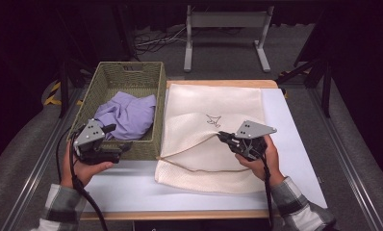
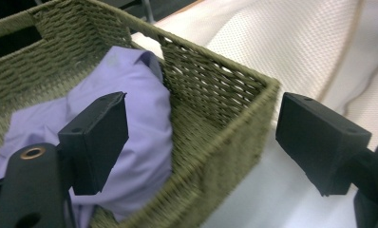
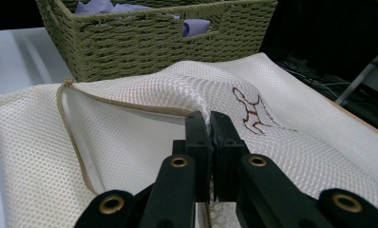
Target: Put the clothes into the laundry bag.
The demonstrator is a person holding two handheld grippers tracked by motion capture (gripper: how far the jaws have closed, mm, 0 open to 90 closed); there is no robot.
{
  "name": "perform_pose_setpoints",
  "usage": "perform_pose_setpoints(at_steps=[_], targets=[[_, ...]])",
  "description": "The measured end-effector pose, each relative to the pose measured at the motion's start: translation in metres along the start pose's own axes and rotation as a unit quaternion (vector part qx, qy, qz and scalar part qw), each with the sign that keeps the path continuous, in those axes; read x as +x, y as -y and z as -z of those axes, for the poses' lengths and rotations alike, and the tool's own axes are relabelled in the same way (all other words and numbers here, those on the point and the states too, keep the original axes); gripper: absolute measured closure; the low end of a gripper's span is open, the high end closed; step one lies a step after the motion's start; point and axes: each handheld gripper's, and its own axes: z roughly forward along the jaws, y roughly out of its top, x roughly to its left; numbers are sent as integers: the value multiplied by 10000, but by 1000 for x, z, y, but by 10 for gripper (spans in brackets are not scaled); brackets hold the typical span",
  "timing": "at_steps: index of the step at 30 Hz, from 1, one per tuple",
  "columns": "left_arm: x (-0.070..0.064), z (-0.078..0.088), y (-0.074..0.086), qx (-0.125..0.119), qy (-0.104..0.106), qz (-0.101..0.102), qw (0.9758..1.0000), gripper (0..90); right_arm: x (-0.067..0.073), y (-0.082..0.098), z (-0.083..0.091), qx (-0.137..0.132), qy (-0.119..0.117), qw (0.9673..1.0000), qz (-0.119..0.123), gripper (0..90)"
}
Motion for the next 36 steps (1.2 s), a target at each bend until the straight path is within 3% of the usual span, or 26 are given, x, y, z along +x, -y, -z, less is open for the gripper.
perform_pose_setpoints(at_steps=[6,9,17,19,20,23,25,28,29,31,35,36], targets=[[20,-17,-22,172,21,-91,9998,166,1,2,0,72,-91,9999,-16,875],[31,-31,-30,379,20,-180,9991,158,1,3,0,105,-118,9999,-24,874],[58,-70,-38,942,141,-29,9954,147,2,5,-1,226,-255,9994,-75,872],[62,-79,-38,1157,185,-51,9931,141,2,6,-1,278,-285,9992,-65,871],[62,-79,-38,1157,185,-51,9931,141,3,7,0,290,-302,9991,-68,872],[68,-90,-37,1362,361,-145,9899,142,4,8,-1,331,-343,9988,-92,872],[70,-97,-36,1476,369,-160,9882,138,4,8,-2,350,-372,9987,-82,871],[74,-105,-35,1658,302,-119,9856,123,4,8,-3,388,-596,9975,-17,869],[75,-108,-34,1708,393,-42,9845,124,4,8,-3,385,-673,9970,-3,869],[78,-115,-33,1923,280,-89,9809,113,5,6,-4,432,-732,9964,20,869],[86,-129,-29,2186,288,-48,9754,113,4,6,-7,488,-795,9956,19,868],[88,-133,-28,2278,369,-27,9730,108,4,7,-8,503,-820,9954,17,868]])
